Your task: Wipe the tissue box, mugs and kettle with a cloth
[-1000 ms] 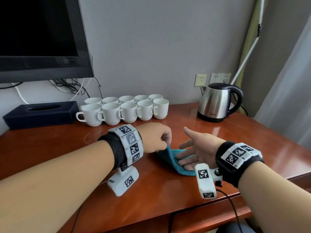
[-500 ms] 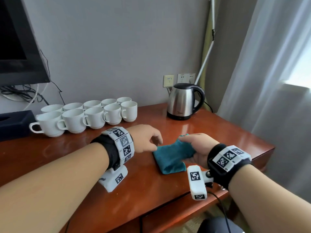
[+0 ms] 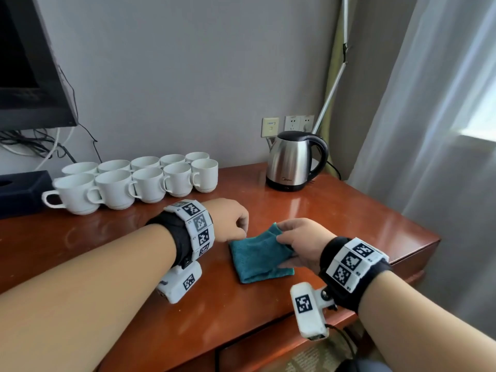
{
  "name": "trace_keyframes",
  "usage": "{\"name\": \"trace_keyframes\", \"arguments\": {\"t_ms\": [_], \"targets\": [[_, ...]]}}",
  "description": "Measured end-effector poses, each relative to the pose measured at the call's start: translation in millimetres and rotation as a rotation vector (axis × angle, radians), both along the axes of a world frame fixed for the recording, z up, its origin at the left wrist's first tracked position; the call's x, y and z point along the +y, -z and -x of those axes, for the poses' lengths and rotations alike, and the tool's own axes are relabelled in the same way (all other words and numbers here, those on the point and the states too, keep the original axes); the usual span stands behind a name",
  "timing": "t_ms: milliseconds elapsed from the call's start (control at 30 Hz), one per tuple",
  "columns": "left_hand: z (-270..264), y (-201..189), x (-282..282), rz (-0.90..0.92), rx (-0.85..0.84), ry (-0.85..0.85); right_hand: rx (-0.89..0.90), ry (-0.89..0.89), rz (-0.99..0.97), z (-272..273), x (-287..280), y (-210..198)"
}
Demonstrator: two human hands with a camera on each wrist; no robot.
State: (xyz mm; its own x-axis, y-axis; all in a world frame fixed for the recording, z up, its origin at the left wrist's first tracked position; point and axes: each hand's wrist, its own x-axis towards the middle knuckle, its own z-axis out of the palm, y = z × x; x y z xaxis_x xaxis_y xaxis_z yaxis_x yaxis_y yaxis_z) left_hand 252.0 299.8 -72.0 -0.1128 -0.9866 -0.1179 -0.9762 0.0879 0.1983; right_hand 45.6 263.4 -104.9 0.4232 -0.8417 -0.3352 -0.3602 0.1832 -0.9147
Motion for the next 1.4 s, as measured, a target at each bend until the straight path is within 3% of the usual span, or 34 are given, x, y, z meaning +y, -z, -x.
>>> {"name": "trace_keyframes", "arguments": {"t_ms": [167,300,400,467,867,1033,1167,1400], "targets": [[10.7,8.9,-8.7,-0.058,-0.047,0.057,0.113,-0.020,0.080,3.6,-3.2,0.6],[9.5,10.1,-10.6,-0.136,-0.063,0.031,0.402,-0.066,0.175,6.4,-5.3,-3.4],[8.5,11.5,-9.9,-0.203,-0.075,0.010,0.656,-0.145,0.388,6.2,-9.0,-5.0],[9.7,13.8,-10.2,-0.213,-0.093,0.002,0.718,-0.164,0.495,4.0,-11.3,-3.7],[13.8,17.3,-13.9,-0.130,-0.174,-0.113,0.788,-0.094,0.525,-12.0,-25.6,10.5],[15.8,23.2,-16.3,-0.108,-0.171,-0.099,0.798,-0.216,0.558,-19.2,-22.0,0.5],[7.3,24.8,-18.5,-0.021,-0.058,-0.083,0.837,-0.308,0.536,-25.2,-22.9,1.6],[-2.0,22.8,-20.2,0.005,0.325,-0.097,0.571,-0.257,0.432,-15.6,-29.6,7.5]]}}
